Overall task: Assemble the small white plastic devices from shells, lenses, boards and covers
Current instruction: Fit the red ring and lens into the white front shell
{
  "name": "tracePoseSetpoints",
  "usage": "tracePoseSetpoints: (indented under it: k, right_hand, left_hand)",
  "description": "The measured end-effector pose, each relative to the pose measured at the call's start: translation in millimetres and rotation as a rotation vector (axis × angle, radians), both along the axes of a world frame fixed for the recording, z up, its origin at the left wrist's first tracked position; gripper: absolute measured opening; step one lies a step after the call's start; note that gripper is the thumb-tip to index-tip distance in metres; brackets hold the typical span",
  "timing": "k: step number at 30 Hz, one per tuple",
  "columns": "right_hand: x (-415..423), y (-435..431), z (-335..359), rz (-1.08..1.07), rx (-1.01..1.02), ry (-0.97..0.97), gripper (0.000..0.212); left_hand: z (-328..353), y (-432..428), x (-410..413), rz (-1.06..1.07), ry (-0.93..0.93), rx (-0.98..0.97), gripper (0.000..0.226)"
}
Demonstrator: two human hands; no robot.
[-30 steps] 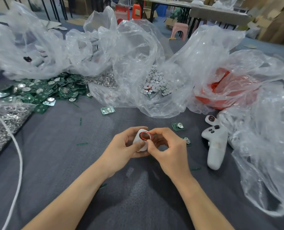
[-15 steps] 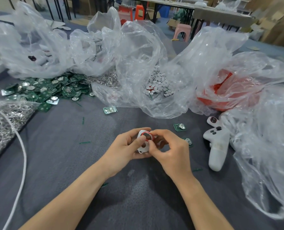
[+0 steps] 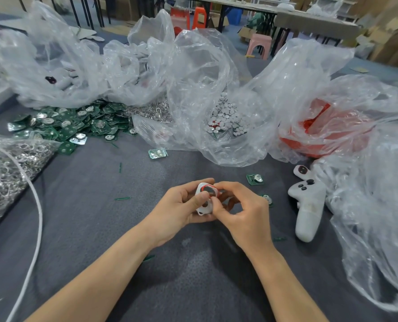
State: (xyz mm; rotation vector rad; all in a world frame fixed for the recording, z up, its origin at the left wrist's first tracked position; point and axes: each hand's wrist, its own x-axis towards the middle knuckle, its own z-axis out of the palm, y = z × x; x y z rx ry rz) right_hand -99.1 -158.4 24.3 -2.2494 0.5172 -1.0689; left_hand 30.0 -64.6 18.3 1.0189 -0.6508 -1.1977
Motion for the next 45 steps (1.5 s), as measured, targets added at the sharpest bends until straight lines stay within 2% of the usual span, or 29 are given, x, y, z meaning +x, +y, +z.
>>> tracePoseSetpoints:
  k: [26,34,40,45]
  right_hand:
    - [1.3,3.3,0.2,0.0,-0.081,0.029,0.018]
    - [1.3,2.3,-2.8,0.003,-0.039,0.011,0.015]
    - [1.3,0.4,-3.0,0.037,0.09,0.039,0.012]
    - [-1.3,-2.3,0.0,0.13,0.543,0.096,0.02]
  left_hand:
    - [-1.3,0.5,1.6,-0.017,0.0,0.007,0.043]
    - [-3.7,0.2,2.4,-0.019,-0.008,-0.013,0.037]
    - [-4.8,1.6,2.9,-0.02,-0.089,-0.001,0.036]
    - [-1.8,3.2,1.3,-0.052,-0.128,0.026,0.04]
